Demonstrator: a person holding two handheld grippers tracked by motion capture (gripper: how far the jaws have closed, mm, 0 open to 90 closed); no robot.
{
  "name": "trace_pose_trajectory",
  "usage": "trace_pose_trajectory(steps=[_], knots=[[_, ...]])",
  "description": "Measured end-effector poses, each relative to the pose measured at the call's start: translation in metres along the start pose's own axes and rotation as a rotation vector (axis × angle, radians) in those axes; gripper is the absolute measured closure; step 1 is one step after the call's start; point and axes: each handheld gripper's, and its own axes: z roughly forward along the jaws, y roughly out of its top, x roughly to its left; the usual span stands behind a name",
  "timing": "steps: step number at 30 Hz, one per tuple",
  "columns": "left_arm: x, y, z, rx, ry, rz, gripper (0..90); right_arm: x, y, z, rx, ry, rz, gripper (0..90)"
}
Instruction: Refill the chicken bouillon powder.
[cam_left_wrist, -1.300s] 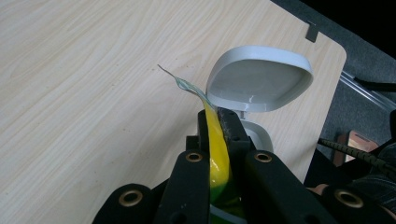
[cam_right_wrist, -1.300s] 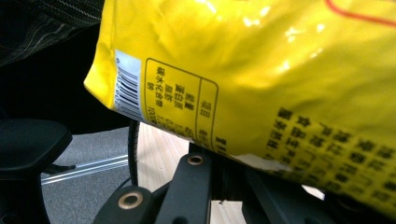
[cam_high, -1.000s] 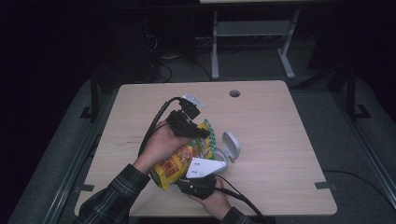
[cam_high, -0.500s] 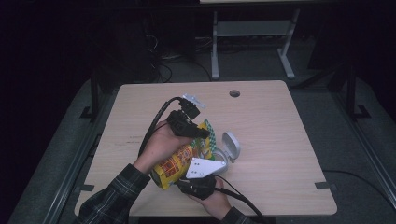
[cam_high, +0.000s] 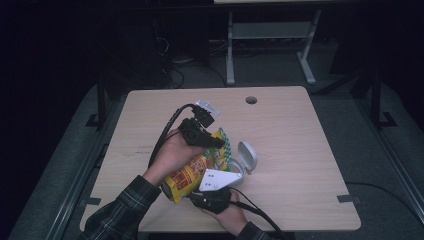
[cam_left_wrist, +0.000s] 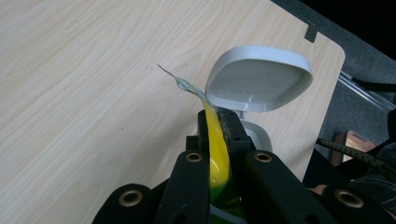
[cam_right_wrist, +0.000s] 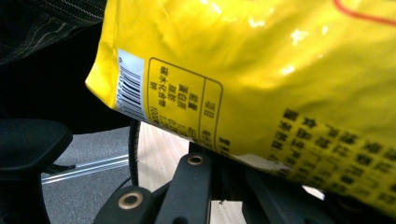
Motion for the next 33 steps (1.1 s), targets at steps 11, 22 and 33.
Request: trace_pose_trajectory(steps=[11,22,33], knots=[[-0.0003,0.0009,0.0004,0.005,0.002,0.001,89.8,0.0001,0.0003,-0.0005,-0.003,0.001,0.003,89.9],[-0.0011,0.0019,0.0002,0.010,0.007,0.002,89.8,0.0006,0.0009,-0.0008,-0.007,0.003,0.005,89.9],[-0.0020,0.0031,-0.0006,0.020,0.013,-0.004,89.8,0.0015,0.0022,-0.0014,-0.008,0.006,-0.001,89.9]])
